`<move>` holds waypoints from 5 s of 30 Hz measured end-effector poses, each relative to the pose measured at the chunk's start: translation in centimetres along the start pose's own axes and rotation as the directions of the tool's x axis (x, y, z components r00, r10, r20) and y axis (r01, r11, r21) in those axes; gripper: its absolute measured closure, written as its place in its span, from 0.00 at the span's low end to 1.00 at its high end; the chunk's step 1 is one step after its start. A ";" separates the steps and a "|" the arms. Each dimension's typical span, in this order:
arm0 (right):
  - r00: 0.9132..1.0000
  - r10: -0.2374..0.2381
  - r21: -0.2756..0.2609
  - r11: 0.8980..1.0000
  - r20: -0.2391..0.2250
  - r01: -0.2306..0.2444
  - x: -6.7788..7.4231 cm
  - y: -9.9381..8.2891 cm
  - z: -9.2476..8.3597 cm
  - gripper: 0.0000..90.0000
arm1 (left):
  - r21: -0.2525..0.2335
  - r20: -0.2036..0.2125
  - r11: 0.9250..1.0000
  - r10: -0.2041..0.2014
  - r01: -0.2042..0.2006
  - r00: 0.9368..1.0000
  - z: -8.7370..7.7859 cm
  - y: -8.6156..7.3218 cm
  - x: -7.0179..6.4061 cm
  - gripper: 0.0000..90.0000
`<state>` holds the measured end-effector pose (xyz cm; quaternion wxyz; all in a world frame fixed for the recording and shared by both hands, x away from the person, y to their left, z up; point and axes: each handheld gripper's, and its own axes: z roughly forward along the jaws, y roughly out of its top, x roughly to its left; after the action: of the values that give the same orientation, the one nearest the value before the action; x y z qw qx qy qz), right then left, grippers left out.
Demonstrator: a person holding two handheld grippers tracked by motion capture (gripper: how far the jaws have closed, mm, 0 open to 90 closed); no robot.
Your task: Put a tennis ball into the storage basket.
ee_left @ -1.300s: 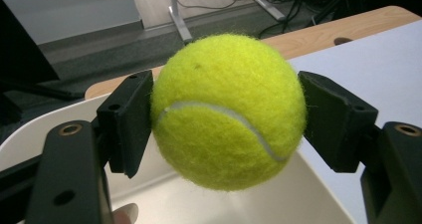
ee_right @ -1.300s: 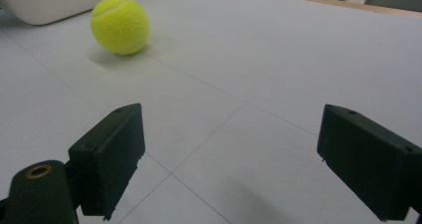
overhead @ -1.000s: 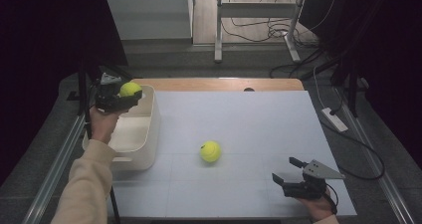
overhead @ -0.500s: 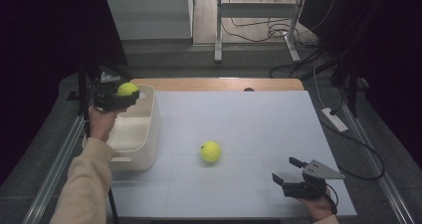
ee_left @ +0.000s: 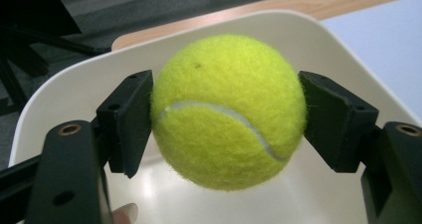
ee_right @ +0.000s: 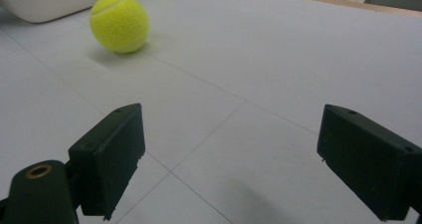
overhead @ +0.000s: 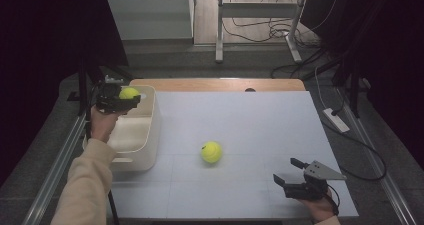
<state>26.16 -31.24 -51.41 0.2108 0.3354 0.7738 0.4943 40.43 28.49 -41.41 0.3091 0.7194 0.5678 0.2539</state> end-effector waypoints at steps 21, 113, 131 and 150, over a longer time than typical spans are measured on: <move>1.000 -0.002 0.001 1.000 -0.001 0.002 0.0 0.0 0.0 0.13 | 0.017 -0.055 0.999 -0.039 0.040 0.998 0.0 -0.1 0.3 0.16; 1.000 0.018 -0.025 1.000 -0.021 -0.018 -0.2 0.4 0.5 0.12 | -0.296 0.452 0.954 0.183 -0.047 0.873 -8.0 -4.2 -9.8 0.08; 1.000 0.016 -0.027 0.999 -0.024 -0.017 -0.1 0.5 0.5 0.12 | -0.294 0.487 0.953 0.218 -0.076 0.846 -8.0 -4.1 -11.9 0.08; 0.999 0.024 -0.032 0.999 -0.030 -0.025 -0.2 0.6 0.7 0.12 | -0.259 0.511 0.955 0.263 -0.145 0.819 -7.3 -4.4 -15.3 0.07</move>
<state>26.90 -30.77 -51.14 0.1987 0.3343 0.7644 0.5142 28.80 15.50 -39.90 0.5005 0.7821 0.3474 0.1308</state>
